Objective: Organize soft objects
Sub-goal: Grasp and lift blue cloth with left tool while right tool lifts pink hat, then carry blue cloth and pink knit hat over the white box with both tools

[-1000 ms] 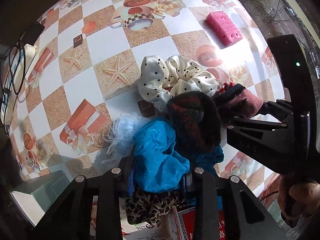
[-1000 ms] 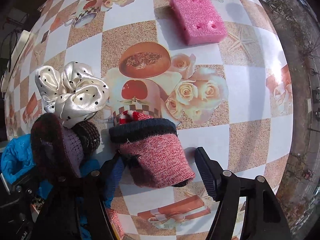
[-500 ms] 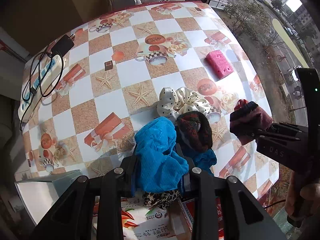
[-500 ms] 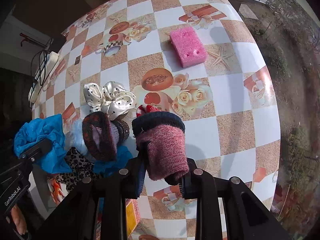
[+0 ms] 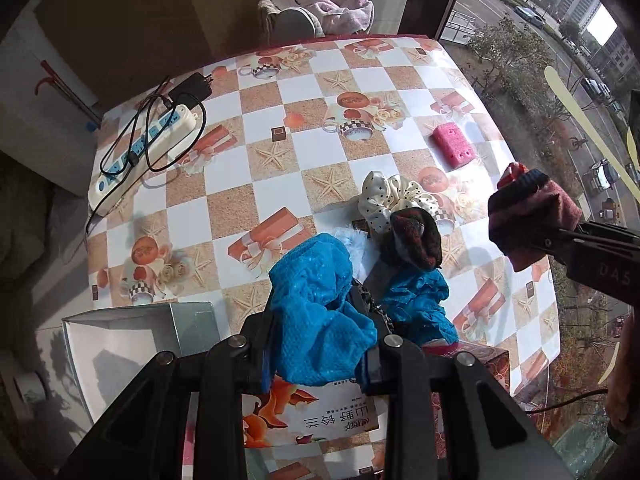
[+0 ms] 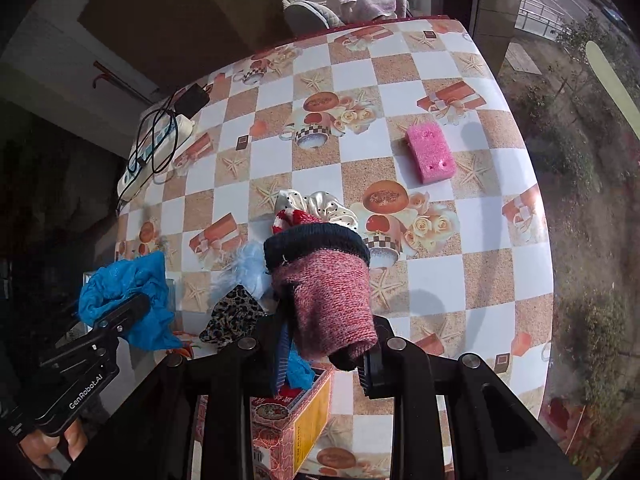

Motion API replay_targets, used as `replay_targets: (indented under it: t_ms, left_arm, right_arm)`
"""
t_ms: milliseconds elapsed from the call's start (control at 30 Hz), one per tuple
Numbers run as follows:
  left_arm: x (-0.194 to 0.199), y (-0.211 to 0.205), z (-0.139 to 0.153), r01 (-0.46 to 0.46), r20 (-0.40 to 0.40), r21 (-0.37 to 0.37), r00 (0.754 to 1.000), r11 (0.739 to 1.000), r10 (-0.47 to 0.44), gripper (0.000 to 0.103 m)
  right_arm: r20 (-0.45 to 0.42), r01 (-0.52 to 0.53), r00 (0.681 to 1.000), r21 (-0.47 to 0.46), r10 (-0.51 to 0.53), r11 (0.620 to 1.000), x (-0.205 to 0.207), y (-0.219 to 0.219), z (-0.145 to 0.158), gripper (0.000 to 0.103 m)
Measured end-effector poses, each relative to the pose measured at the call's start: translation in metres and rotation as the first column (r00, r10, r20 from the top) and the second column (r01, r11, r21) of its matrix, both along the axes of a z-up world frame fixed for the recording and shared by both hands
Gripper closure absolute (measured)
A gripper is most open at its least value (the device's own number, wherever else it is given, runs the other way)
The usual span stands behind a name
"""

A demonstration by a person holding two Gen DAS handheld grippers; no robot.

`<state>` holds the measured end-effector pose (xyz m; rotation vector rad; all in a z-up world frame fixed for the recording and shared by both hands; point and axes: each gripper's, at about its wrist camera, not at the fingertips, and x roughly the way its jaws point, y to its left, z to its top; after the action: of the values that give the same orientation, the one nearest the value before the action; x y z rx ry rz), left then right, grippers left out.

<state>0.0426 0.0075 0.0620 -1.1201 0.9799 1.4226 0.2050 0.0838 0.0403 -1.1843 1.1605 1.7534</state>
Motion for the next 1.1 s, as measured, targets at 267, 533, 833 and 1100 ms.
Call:
replay_targets:
  t_ms: [267, 533, 833, 1100]
  left_arm:
    - [-0.014, -0.039, 0.022, -0.004, -0.010, 0.033, 1.000, 0.999, 0.004, 0.070]
    - [-0.021, -0.079, 0.026, 0.004, 0.015, 0.029, 1.000, 1.000, -0.004, 0.070]
    - [-0.027, -0.113, 0.023, 0.015, 0.047, 0.034, 0.999, 0.999, -0.016, 0.068]
    - [-0.042, -0.135, 0.028, -0.022, 0.061, 0.063, 0.998, 0.998, 0.018, 0.068]
  right_arm:
    - [0.005, -0.040, 0.999, 0.026, 0.040, 0.999, -0.008, -0.029, 0.029, 0.074]
    - [0.033, -0.045, 0.998, 0.020, 0.045, 0.999, -0.009, -0.068, 0.041, 0.074]
    - [0.055, -0.054, 0.997, 0.000, 0.054, 0.999, -0.014, -0.113, 0.041, 0.074]
    - [0.065, -0.098, 0.993, -0.002, 0.098, 0.995, -0.033, -0.142, 0.043, 0.074]
